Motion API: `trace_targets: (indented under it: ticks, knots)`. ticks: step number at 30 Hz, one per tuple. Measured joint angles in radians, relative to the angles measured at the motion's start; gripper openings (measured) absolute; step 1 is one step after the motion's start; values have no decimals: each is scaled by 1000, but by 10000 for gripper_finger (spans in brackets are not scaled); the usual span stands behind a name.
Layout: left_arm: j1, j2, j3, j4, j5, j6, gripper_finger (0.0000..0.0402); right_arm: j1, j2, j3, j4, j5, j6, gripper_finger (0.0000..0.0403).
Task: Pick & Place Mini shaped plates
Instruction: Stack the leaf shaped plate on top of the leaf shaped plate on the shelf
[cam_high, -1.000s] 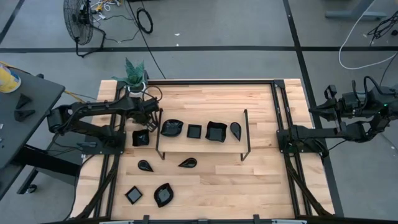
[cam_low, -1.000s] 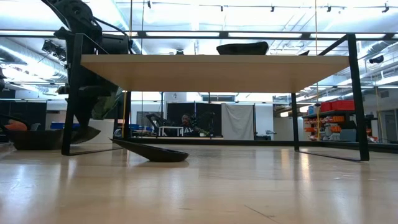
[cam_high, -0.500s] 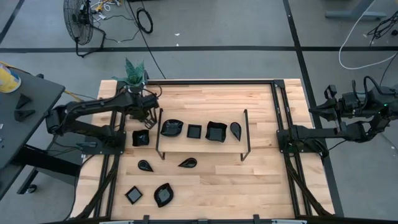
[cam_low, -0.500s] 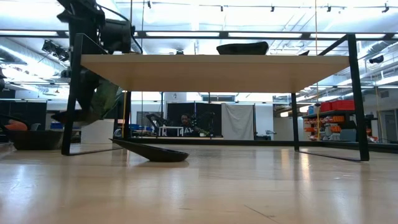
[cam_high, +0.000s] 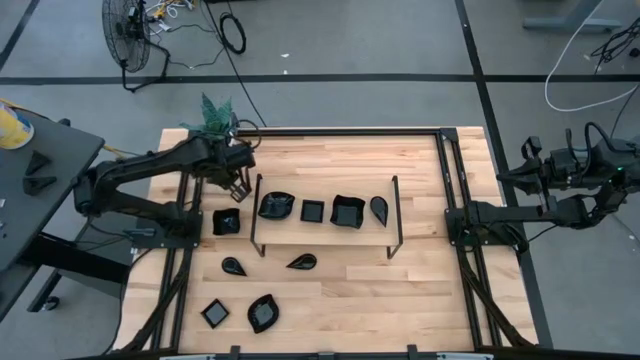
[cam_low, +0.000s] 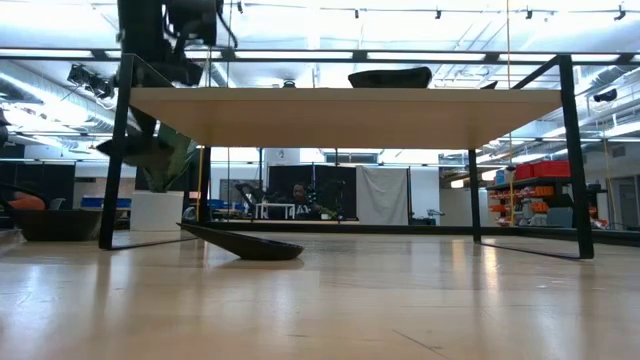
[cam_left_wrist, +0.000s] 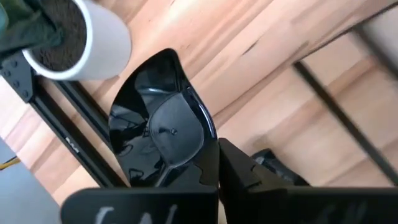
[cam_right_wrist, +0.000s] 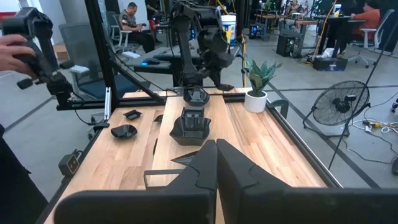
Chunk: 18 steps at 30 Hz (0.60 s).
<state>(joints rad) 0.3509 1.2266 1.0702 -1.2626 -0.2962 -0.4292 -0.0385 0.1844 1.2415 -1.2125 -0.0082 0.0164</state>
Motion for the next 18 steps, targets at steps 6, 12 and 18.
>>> trace_targets:
  ticks: [6, 12, 18]
  knots:
    - [-70, 1, 143, -73, -2, -32, 0, 0, 0, 0, 0, 0, 0, 6]
    - [-149, 1, 259, -104, -11, -97, 0, 0, 0, 0, 0, 0, 0, 6]
    - [-280, 11, 365, -96, -38, -106, 0, 0, 0, 0, 0, 0, 0, 6]
